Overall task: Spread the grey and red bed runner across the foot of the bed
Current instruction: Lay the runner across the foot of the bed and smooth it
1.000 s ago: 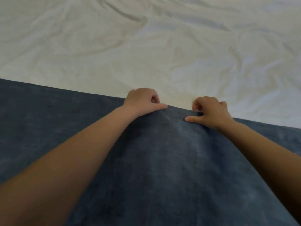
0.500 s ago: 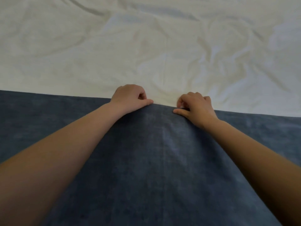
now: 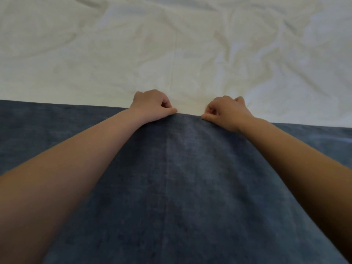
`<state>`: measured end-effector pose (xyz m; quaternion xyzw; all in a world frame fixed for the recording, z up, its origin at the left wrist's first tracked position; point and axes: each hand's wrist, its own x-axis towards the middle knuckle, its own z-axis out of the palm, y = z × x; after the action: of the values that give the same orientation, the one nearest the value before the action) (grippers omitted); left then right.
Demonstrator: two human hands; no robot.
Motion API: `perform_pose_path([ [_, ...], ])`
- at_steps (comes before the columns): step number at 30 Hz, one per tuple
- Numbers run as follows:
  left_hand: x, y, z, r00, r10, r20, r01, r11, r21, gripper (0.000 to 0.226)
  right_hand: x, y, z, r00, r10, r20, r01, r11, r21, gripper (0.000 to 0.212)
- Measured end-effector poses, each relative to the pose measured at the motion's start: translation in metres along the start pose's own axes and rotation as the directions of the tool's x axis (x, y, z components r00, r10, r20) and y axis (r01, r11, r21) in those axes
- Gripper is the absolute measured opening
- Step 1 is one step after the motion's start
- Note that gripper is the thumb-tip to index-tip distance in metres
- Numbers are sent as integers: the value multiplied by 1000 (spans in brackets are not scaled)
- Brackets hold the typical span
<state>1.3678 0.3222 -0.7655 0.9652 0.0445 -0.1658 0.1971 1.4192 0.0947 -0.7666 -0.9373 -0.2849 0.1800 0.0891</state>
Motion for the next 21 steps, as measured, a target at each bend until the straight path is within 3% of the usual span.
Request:
perform_pose_path([
  [4, 4, 19, 6, 1000, 5, 13, -5, 1000, 3, 16, -9, 24, -2, 999, 36, 27, -37, 999, 38, 21],
  [8, 2, 30, 17, 993, -21, -117, 36, 992, 123, 17, -5, 22, 8, 997, 38, -64, -41, 998, -42, 26],
  [10, -1, 32, 20, 987, -28, -157, 51, 988, 145, 20, -7, 25, 8, 997, 42, -70, -42, 999, 4, 28],
  [14, -1, 39, 18, 993, -48, -108, 59, 994, 97, 33, -24, 54, -7, 999, 29, -16, -28, 997, 78, 28],
  [17, 4, 55, 24, 997, -11, -70, 14, 999, 51, 25, -40, 82, -13, 1000, 30, -1, -30, 999, 21, 23],
  [21, 11, 72, 33, 996, -20, -86, 28, 996, 90, 16, -43, 93, -5, 994, 54, -91, -56, 998, -25, 22],
])
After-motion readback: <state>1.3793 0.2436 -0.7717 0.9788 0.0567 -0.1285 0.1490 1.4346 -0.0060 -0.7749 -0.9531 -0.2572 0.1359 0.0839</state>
